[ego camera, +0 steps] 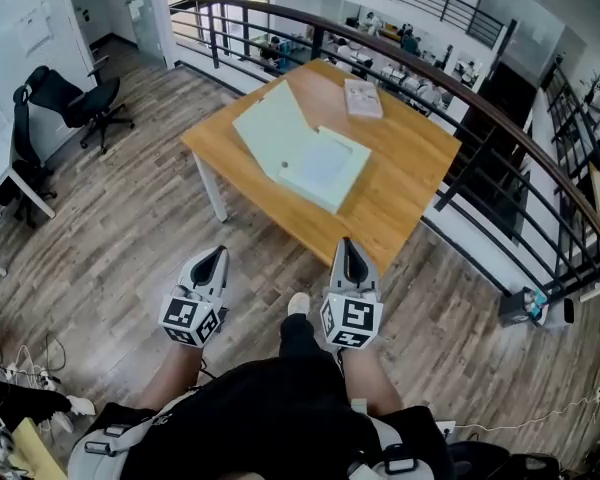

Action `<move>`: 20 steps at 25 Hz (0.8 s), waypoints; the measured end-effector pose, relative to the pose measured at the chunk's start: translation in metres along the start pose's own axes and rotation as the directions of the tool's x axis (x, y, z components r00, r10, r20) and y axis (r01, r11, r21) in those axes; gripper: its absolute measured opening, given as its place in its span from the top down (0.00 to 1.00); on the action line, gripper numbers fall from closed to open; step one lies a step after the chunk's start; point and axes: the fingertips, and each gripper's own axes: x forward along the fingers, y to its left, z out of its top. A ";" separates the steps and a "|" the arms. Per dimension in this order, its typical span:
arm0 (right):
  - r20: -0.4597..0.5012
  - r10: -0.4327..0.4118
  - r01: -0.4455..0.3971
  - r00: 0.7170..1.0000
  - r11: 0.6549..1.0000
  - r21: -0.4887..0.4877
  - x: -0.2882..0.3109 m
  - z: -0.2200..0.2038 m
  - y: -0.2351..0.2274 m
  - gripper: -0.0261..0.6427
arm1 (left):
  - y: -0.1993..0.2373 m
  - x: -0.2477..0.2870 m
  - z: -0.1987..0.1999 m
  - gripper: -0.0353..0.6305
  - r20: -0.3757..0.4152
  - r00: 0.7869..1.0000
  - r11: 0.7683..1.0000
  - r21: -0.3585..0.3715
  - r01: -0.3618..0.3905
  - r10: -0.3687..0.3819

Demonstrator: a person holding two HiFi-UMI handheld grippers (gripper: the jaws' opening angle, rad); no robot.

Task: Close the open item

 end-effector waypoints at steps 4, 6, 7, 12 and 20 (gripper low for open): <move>-0.006 -0.007 0.007 1.000 1.000 0.012 0.031 -0.012 -0.012 0.96 | 0.015 0.026 -0.010 0.95 -0.014 1.000 1.000 -0.012 -0.012 0.012; -0.012 -0.006 0.006 1.000 1.000 0.017 0.054 -0.016 -0.017 0.96 | 0.026 0.045 -0.010 0.95 -0.018 1.000 1.000 -0.011 -0.020 0.020; -0.015 -0.005 0.005 1.000 1.000 0.018 0.065 -0.018 -0.020 0.96 | 0.032 0.055 -0.010 0.95 -0.021 1.000 1.000 -0.008 -0.024 0.023; -0.017 0.004 -0.004 1.000 1.000 0.017 0.133 -0.024 -0.037 0.96 | 0.060 0.112 -0.008 0.95 -0.026 0.999 0.998 0.054 -0.044 0.045; -0.034 0.011 -0.010 0.999 1.000 0.026 0.240 -0.025 -0.066 0.96 | 0.109 0.213 0.001 0.95 -0.049 0.998 0.999 -0.001 -0.044 0.043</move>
